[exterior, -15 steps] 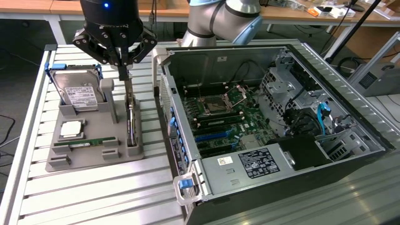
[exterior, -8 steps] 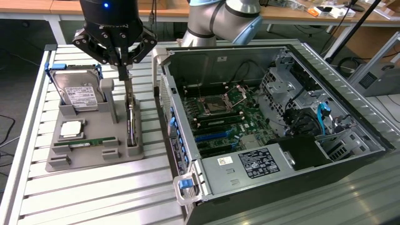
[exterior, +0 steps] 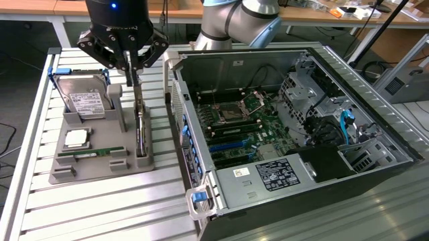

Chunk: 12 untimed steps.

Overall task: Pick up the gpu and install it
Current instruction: 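Pick up the gpu and move the gpu toward the slot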

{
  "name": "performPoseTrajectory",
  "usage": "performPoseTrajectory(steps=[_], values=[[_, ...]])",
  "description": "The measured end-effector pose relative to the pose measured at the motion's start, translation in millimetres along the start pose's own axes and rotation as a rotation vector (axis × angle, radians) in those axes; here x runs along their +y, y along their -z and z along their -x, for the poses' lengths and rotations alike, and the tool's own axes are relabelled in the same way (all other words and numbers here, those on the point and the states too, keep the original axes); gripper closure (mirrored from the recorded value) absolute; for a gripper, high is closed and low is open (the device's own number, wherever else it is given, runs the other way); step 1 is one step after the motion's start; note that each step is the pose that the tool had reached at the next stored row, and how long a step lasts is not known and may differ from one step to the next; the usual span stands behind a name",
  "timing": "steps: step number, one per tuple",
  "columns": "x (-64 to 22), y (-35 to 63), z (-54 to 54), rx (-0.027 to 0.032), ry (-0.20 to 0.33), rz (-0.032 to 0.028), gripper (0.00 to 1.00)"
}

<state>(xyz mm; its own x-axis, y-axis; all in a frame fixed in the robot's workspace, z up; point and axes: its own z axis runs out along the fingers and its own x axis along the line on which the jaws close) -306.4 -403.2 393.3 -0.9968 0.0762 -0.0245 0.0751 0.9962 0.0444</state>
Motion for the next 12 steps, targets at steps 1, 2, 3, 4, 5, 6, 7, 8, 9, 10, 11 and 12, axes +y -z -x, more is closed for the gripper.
performPoseTrajectory(steps=[1, 2, 3, 4, 5, 6, 7, 8, 9, 10, 11, 12], values=[[0.0, 0.0, 0.0, 0.0, 0.0, 0.0, 0.83], [0.0, 0.0, 0.0, 0.0001, 0.0, 0.0, 0.83], [0.0, 0.0, 0.0, 0.0001, 0.0, 0.0, 0.7], [0.0, 0.0, 0.0, 0.0, 0.0, 0.0, 0.7], [0.0, 0.0, 0.0, 0.0001, 0.0, 0.0, 0.64], [0.0, 0.0, 0.0, 0.0001, 0.0, 0.0, 0.64], [0.0, 0.0, 0.0, 0.0001, 0.0, 0.0, 0.58], [0.0, 0.0, 0.0, 0.0001, 0.0, 0.0, 0.52], [0.0, 0.0, 0.0, 0.0, 0.0, 0.0, 0.52], [0.0, 0.0, 0.0, 0.0001, 0.0, 0.0, 0.52], [0.0, 0.0, 0.0, 0.0001, 0.0, 0.0, 0.52], [0.0, 0.0, 0.0, 0.0, 0.0, 0.0, 0.52]])
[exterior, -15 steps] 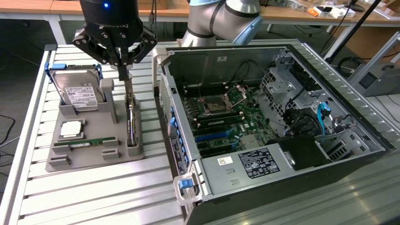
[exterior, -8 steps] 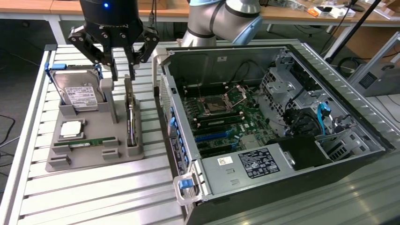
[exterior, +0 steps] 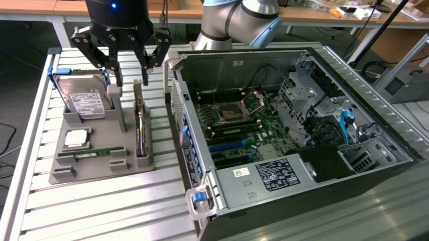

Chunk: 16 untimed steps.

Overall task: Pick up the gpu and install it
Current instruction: 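Pick up the gpu and move the gpu toward the slot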

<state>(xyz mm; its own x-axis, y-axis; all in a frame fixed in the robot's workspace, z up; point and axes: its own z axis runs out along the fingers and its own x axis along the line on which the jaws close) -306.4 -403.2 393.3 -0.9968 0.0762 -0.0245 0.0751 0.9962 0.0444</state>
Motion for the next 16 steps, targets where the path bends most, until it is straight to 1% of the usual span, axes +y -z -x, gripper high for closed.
performPoseTrajectory(steps=[16], values=[[-0.2, -4.1, -0.1, 0.0, 0.0, 0.0003, 0.52]])
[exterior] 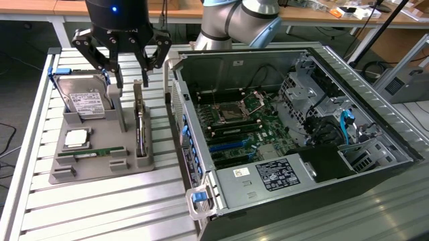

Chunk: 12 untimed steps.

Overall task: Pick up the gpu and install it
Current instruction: 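Pick up the gpu and move the gpu toward the slot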

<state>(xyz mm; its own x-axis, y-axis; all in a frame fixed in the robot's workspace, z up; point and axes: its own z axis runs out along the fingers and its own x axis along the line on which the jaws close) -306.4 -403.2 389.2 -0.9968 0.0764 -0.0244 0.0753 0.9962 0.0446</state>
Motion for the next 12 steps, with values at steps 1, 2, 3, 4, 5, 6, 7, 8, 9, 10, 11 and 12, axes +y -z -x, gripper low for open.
performPoseTrajectory(steps=[1, 2, 3, 4, 5, 6, 7, 8, 9, 10, 11, 12], values=[[-0.1, -0.3, 0.0, 0.0, 0.0, 0.0, 0.52], [-0.1, -0.6, 0.0, 0.0001, 0.0, 0.0, 0.52], [-0.1, -1.0, 0.0, 0.0001, 0.0, -0.0001, 0.52], [-0.2, -1.4, 0.0, 0.0, 0.0, -0.0001, 0.52], [-0.2, -1.7, 0.0, 0.0001, 0.0, -0.0001, 0.52], [-0.3, -1.9, 0.0, 0.0001, 0.0, 0.0, 0.52], [-0.3, -2.2, 0.0, 0.0, 0.0, 0.0, 0.52], [-0.3, -2.4, 0.0, 0.0, 0.0, 0.0, 0.52], [-0.4, -2.7, 0.0, 0.0, 0.0, 0.0, 0.52], [-0.4, -2.9, 0.0, 0.0001, 0.0, 0.0, 0.52], [-0.5, -3.2, 0.0, 0.0, 0.0, 0.0, 0.52], [-0.5, -3.4, -0.1, 0.0, 0.0, 0.0, 0.52]])
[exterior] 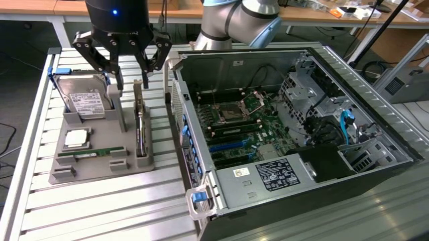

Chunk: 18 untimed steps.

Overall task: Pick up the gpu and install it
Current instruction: 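Pick up the gpu and move the gpu toward the slot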

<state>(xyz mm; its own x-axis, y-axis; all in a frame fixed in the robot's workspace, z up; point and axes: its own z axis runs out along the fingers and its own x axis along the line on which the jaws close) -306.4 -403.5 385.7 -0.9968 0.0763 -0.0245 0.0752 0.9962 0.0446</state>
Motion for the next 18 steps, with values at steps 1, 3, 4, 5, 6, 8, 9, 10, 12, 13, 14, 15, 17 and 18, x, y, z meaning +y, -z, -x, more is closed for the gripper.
performPoseTrajectory(steps=[1, 3, 4, 5, 6, 8, 9, 10, 12, 13, 14, 15, 17, 18], values=[[0.0, -0.2, 0.0, 0.0001, 0.0, 0.0, 0.52], [-0.1, -0.8, 0.0, 0.0001, 0.0, -0.0001, 0.52], [-0.2, -1.0, 0.0, 0.0, 0.0, 0.0, 0.52], [-0.2, -1.5, 0.0, 0.0, 0.0, 0.0, 0.52], [-0.2, -1.8, 0.0, 0.0, 0.0, 0.0, 0.52], [-0.3, -2.3, 0.0, 0.0001, 0.0, 0.0, 0.52], [-0.3, -2.6, -0.1, 0.0, 0.0, 0.0, 0.52], [-0.3, -2.8, -0.1, 0.0001, 0.0, 0.0, 0.52], [-0.3, -3.3, -0.1, 0.0001, 0.0, 0.0, 0.52], [-0.4, -3.6, -0.1, 0.0, 0.0, 0.0, 0.52], [-0.4, -3.8, -0.1, 0.0, 0.0, 0.0, 0.52], [-0.4, -4.1, -0.1, 0.0001, 0.0, 0.0, 0.52], [-0.4, -4.6, -0.1, 0.0001, 0.0, 0.0, 0.52], [-0.5, -4.9, -0.1, 0.0001, 0.0, 0.0, 0.52]])
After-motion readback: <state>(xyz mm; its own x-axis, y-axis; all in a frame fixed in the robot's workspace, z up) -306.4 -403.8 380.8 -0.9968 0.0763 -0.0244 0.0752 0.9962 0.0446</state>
